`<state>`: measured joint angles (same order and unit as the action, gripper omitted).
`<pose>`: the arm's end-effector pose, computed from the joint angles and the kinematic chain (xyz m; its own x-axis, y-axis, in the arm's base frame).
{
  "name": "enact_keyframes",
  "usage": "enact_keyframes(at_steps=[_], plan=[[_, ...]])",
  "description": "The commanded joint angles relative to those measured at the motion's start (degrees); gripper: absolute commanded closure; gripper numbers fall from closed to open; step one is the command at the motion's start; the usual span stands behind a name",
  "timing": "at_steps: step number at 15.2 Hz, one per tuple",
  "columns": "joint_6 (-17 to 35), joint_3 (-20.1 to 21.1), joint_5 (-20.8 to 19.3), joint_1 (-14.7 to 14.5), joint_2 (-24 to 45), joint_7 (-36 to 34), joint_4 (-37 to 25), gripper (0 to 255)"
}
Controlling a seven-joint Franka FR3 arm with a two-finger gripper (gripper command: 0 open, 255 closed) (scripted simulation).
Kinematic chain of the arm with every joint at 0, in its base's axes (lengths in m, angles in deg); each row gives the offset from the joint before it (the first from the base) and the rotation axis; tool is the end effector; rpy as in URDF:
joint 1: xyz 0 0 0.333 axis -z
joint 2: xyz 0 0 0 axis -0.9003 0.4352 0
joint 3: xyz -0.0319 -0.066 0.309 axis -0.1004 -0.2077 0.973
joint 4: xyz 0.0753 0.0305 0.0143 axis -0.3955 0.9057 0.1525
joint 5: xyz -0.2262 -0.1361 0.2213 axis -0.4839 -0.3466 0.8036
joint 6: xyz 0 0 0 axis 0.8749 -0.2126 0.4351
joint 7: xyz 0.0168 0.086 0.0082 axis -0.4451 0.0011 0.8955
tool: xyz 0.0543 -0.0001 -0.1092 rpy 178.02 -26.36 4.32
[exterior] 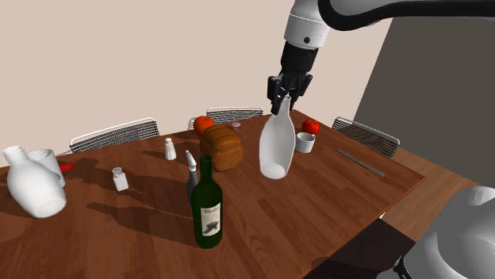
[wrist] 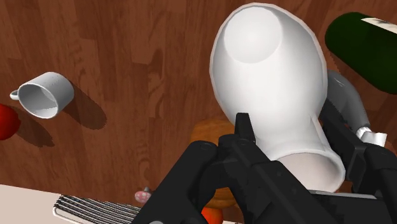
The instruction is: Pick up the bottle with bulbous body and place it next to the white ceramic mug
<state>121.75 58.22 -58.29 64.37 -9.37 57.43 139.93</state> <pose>0.3765 0.1435 0.6155 0.9881 -0.0158 0.1532 -0.0171 -0.9998 0.0074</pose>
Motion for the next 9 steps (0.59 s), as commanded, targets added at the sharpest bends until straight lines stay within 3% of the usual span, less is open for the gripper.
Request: enact_keyframes(at_steps=[1, 9], plan=[[-1.5, 0.0, -0.1, 0.0, 0.2, -0.1, -1.8, 255], [-7.7, 0.0, -0.6, 0.4, 2.1, -0.3, -9.7, 255]])
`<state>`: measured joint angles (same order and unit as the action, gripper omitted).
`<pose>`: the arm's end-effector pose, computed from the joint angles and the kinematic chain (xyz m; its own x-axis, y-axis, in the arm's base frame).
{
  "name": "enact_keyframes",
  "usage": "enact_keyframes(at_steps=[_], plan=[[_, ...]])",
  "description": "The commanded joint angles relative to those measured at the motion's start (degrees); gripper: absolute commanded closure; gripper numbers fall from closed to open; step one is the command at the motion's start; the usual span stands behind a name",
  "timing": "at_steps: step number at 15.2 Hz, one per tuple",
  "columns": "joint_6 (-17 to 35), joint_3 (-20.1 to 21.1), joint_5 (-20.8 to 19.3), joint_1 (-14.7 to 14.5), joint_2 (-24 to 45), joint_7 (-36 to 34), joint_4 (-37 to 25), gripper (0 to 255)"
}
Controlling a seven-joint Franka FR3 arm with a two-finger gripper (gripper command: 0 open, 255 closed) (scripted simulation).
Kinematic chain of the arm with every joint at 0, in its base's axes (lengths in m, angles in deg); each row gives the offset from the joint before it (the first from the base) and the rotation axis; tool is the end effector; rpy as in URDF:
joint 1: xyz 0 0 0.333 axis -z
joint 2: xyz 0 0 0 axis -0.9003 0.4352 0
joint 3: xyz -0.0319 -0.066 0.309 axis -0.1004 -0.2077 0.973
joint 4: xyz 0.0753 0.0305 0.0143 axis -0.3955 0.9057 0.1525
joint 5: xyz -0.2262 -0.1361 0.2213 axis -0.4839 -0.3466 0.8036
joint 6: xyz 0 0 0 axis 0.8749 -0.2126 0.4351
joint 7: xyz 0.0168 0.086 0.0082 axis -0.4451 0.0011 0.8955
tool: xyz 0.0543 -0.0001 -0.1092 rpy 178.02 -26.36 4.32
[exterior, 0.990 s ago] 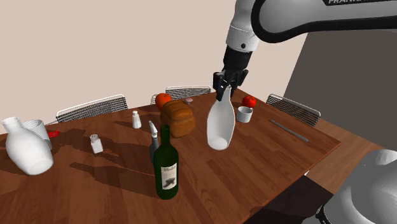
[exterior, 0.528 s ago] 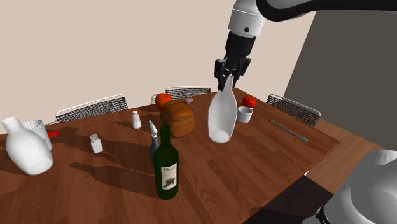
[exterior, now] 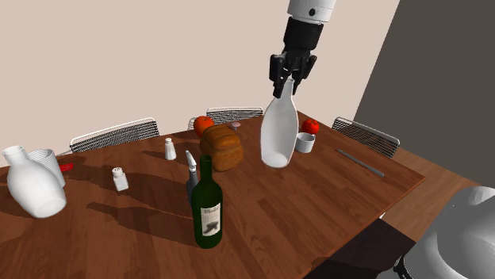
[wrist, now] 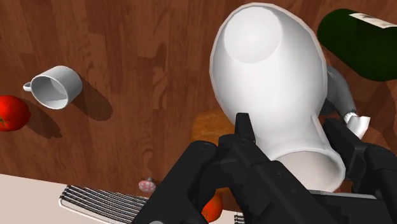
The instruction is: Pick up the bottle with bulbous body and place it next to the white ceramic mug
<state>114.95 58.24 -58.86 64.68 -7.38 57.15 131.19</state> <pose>0.3770 0.1442 0.6565 0.9881 -0.0155 0.1531 -0.0169 -0.9998 0.0075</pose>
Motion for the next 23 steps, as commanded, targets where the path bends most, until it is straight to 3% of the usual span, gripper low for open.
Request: enact_keyframes(at_steps=[1, 13, 23], plan=[[-1.7, 0.0, -0.1, 0.1, 0.4, 0.0, -2.1, 255], [-10.9, 0.4, -1.3, 0.5, 4.9, -0.6, -15.7, 255], [-10.3, -10.1, -1.6, 4.8, 2.7, 14.3, -12.8, 255]])
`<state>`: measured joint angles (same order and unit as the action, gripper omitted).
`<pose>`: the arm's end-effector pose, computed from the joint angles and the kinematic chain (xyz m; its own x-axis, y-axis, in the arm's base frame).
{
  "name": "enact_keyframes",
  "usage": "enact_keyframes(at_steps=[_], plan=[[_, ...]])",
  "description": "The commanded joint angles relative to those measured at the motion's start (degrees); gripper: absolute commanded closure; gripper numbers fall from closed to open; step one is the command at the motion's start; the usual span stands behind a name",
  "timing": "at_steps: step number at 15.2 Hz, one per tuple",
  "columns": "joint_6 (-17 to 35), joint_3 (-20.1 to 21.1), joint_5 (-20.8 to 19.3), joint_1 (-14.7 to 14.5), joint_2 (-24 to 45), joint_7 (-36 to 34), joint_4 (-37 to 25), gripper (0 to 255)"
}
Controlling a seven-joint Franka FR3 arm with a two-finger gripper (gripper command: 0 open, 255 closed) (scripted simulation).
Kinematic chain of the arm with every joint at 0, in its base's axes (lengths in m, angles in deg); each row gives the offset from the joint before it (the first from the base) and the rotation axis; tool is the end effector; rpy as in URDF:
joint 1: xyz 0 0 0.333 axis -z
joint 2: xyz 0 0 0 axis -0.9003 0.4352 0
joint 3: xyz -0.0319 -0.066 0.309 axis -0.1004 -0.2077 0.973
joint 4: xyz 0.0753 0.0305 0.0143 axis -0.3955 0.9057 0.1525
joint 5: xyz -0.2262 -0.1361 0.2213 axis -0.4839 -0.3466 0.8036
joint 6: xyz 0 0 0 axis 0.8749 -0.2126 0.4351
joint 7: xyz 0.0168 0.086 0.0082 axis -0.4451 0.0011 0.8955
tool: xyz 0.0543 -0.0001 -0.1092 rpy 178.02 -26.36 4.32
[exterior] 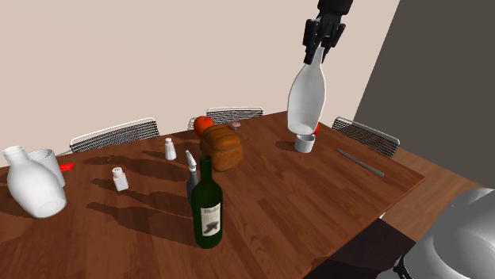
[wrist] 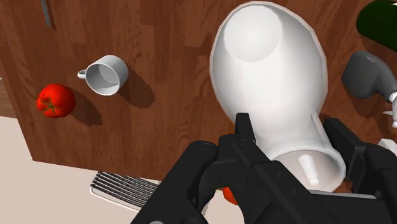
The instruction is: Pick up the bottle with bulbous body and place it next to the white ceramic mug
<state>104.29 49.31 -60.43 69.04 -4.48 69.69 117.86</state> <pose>0.3872 0.0379 0.7209 0.9881 -0.0168 0.1531 -0.0182 -0.9998 0.0077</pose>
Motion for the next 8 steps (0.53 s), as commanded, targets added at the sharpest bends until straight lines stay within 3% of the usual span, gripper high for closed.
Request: enact_keyframes(at_steps=[1, 8], plan=[[0.4, -2.2, -0.2, 1.0, 0.0, 3.2, 0.4, 255], [0.4, -9.1, -0.7, 4.1, 2.8, 13.2, -2.2, 255]])
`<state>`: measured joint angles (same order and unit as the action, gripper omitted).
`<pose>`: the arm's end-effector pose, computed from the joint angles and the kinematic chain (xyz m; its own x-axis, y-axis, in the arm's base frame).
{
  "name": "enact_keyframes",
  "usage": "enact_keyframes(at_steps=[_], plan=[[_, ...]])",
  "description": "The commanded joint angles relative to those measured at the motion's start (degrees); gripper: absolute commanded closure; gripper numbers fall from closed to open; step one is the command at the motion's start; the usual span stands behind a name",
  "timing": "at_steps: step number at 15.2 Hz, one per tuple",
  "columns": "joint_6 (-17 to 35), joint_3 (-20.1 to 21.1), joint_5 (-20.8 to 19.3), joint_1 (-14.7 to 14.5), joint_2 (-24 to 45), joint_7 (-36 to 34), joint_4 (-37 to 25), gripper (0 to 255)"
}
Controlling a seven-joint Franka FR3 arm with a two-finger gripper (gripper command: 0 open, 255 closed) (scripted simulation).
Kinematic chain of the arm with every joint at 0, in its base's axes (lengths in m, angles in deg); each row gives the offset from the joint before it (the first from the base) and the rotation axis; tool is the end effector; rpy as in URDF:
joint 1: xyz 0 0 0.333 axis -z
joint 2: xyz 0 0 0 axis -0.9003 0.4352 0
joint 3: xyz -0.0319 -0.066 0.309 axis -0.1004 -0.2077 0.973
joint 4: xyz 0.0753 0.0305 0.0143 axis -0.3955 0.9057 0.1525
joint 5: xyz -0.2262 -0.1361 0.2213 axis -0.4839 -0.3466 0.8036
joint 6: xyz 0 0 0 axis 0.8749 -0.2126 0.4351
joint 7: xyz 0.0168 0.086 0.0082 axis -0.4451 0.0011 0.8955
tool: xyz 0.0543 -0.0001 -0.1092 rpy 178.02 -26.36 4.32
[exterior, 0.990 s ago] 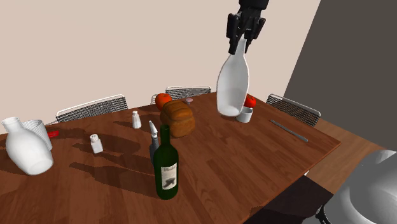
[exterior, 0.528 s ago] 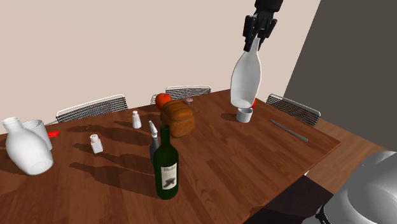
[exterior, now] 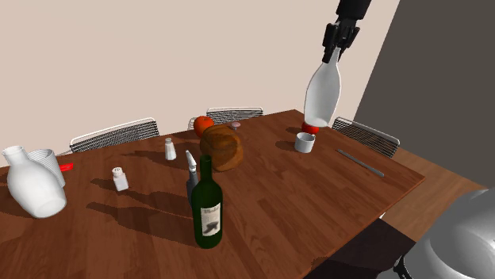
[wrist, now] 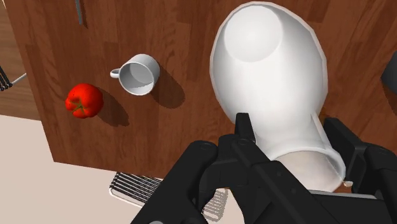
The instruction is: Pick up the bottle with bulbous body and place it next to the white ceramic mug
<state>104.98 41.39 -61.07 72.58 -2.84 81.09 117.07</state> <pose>0.3951 -0.0564 0.7181 0.9881 -0.0169 0.1527 -0.0181 -0.9998 0.0066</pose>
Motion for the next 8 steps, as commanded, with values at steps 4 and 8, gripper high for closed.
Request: enact_keyframes(at_steps=[4, 8], plan=[[-0.6, -4.9, 0.1, 2.5, 4.2, 7.4, -4.6, 255], [-1.2, -8.6, 0.8, 4.6, 8.3, 13.1, -9.2, 255]])
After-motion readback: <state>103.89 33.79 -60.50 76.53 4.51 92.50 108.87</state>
